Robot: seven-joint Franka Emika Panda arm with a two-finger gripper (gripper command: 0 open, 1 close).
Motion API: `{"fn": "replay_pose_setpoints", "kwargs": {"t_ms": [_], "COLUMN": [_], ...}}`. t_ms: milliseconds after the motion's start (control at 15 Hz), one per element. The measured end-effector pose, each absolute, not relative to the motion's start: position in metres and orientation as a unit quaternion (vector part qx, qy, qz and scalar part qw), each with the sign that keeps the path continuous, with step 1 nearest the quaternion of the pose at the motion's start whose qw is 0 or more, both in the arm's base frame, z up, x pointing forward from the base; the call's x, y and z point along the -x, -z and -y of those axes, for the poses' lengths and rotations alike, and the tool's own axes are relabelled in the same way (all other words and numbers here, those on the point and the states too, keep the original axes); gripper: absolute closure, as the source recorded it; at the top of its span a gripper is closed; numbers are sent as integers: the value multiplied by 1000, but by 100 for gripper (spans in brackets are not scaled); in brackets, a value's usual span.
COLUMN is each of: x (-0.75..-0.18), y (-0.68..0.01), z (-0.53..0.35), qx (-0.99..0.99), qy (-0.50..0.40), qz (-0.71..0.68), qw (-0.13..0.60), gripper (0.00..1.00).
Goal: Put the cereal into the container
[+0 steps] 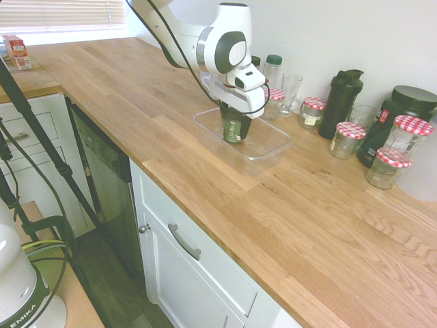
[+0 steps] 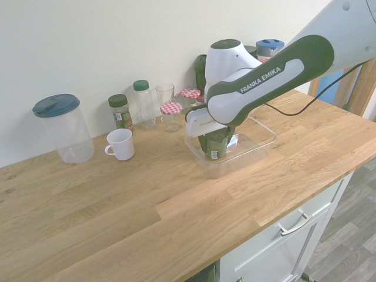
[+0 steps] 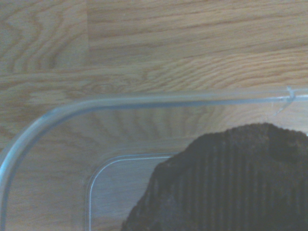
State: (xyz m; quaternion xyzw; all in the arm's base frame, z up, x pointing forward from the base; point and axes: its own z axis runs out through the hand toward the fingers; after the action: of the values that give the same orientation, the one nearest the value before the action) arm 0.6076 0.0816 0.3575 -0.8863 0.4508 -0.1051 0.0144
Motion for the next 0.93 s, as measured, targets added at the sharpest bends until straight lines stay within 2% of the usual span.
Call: {"fn": "replay_pose_setpoints", "kwargs": {"t_ms": [600,933], "x": [-607,-570], "y": [-355,-372], "z": [-76,-74], "qx": [891,899], "qy": [102,88], "qz": [-443,-428], "qw": [13,11], "gripper": [0,0]}}
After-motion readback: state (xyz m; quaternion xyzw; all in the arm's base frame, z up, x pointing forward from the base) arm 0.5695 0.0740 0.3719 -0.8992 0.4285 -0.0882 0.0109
